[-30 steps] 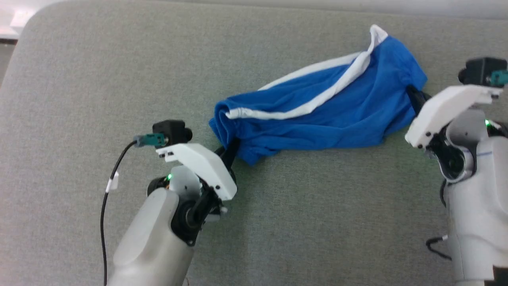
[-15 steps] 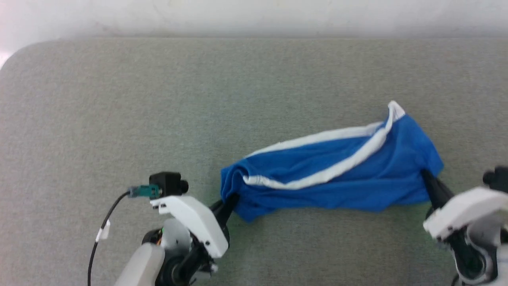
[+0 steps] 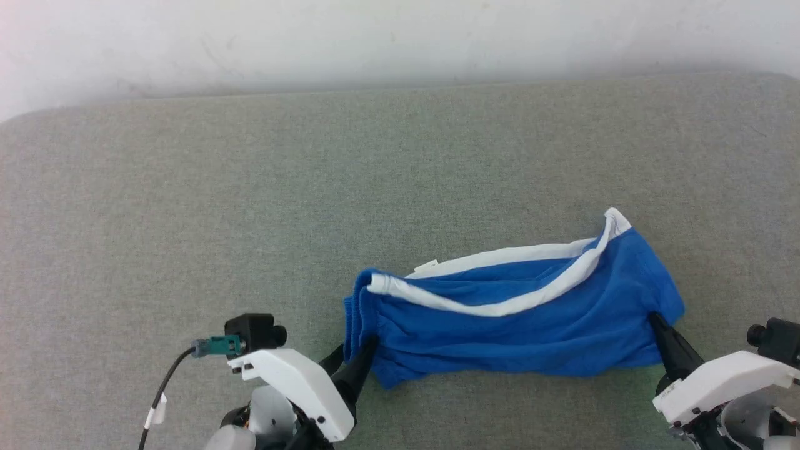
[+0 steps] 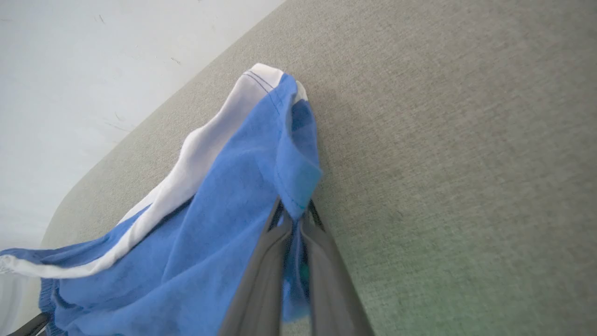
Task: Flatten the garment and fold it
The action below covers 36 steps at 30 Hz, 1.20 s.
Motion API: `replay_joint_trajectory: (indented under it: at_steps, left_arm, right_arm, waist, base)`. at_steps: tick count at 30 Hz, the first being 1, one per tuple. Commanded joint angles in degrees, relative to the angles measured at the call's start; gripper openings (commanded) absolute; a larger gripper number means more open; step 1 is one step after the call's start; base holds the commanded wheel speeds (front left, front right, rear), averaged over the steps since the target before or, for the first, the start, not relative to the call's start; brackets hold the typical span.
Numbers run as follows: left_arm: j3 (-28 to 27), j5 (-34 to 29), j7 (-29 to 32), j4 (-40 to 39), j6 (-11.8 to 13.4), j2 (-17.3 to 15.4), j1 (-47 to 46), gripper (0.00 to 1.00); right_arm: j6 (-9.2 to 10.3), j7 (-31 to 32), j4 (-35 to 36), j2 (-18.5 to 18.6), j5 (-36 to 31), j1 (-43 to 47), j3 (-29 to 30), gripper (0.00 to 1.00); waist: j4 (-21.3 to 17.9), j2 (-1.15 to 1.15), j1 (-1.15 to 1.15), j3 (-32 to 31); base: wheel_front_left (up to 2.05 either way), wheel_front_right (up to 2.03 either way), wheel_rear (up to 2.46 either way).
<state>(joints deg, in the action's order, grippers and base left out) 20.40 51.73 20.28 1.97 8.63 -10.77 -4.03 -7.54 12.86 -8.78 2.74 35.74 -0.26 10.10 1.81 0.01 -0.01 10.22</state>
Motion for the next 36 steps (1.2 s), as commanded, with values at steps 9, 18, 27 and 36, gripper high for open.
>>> replay_joint_trajectory:
  at_steps: [9,18,27,36]
  left_arm:
    - [-1.8,0.1,-5.7,1.4,-0.5,1.6,0.8,1.00]
    - [-7.3,-6.0,-20.5,-5.8,-0.7,-0.8,5.0,1.00]
    - [-8.1,-15.9,-32.5,-6.0,1.0,-1.4,5.8,1.00]
    - [-7.4,-16.1,-32.5,-4.5,0.7,-1.3,4.2,1.00]
  right_arm:
    - [0.05,-0.1,1.3,0.1,-3.4,1.2,-1.4,1.00]
    - [0.05,1.8,11.5,0.1,-11.1,4.4,5.0,1.00]
    - [0.05,4.6,8.6,0.1,-15.6,0.5,5.4,1.00]
    - [0.05,8.4,0.5,0.1,-18.5,-4.6,4.1,1.00]
  waist:
    - [1.8,-0.01,0.01,-2.7]
    - [2.2,-0.01,0.01,-2.2]
    - [3.5,-0.01,0.01,0.0]
    - [5.5,-0.01,0.01,2.2]
  base:
    - [0.00,0.00,0.00]
    - [0.00,0.00,0.00]
    - [0.00,0.00,0.00]
    - [0.00,0.00,0.00]
